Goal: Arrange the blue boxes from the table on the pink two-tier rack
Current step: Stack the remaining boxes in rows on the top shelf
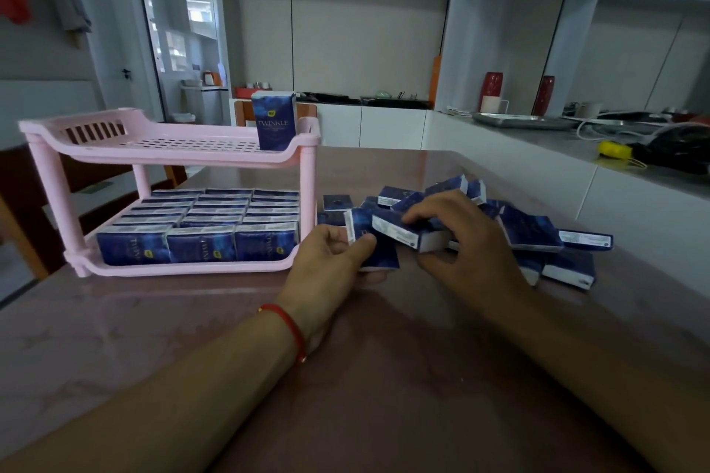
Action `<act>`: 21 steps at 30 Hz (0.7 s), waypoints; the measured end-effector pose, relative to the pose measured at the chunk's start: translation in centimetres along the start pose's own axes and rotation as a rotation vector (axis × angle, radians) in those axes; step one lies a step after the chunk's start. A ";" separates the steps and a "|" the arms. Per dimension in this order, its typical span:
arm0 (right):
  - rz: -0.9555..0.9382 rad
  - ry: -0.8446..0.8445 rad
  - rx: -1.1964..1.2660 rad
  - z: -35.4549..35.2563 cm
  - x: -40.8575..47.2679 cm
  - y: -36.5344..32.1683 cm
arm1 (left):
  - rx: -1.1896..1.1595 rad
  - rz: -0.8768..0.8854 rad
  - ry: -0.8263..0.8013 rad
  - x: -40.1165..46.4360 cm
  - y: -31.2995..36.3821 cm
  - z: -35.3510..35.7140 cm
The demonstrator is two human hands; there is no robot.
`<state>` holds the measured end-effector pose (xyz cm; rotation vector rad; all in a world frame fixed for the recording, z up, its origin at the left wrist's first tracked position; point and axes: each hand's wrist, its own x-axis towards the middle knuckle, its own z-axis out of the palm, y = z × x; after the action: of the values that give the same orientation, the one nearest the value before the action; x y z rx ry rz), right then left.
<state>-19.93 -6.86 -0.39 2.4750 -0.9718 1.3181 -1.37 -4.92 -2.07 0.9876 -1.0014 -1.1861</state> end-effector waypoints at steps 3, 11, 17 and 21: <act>-0.012 0.048 0.022 -0.4 0.0 0.3 | -0.003 0.006 -0.009 0.0 0.1 -0.3; 0.135 -0.215 0.487 -1.1 0.0 0.4 | -0.022 -0.076 -0.270 -0.2 0.5 -0.4; 0.281 -0.220 0.508 -1.7 0.1 0.7 | 0.042 -0.048 -0.339 0.0 0.3 -0.9; 0.456 -0.293 0.751 -2.3 -0.2 1.1 | 0.274 0.181 -0.240 0.0 -0.2 -0.9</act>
<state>-22.25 -6.66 0.61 3.2032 -1.3669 1.7393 -0.58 -4.90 -2.46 0.9563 -1.4438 -1.0501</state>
